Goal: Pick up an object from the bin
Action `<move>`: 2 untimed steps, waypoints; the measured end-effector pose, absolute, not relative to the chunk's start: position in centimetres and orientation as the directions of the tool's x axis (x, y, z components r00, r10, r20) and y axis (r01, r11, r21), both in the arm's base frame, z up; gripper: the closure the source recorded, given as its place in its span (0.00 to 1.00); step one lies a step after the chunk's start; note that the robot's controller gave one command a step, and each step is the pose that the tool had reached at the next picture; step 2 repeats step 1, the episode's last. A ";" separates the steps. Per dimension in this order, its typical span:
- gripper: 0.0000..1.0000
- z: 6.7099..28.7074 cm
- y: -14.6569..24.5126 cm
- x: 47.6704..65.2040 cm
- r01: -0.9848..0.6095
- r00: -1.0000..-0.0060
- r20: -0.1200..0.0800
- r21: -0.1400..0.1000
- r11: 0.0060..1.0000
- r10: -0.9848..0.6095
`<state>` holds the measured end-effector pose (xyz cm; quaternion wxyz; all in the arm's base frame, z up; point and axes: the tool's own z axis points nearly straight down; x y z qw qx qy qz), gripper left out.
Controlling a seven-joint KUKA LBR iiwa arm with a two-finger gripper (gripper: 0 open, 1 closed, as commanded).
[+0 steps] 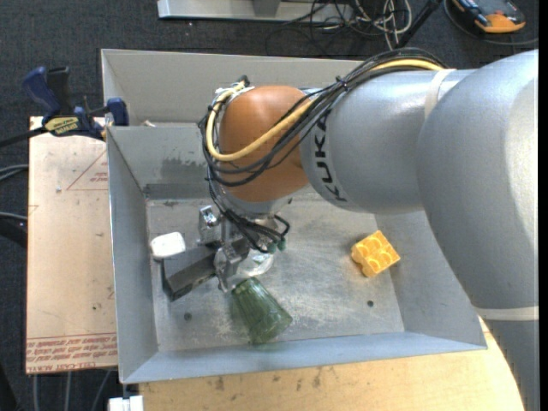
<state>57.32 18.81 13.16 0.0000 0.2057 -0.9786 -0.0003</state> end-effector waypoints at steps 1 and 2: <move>1.00 13.9 18.8 57.2 -0.402 -0.916 0.004 0.001 0.916 -0.402; 1.00 13.9 18.8 57.2 -0.402 -0.916 0.004 0.001 0.916 -0.402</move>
Offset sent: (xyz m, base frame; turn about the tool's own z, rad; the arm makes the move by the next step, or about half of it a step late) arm -0.0002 0.0000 0.0615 0.0000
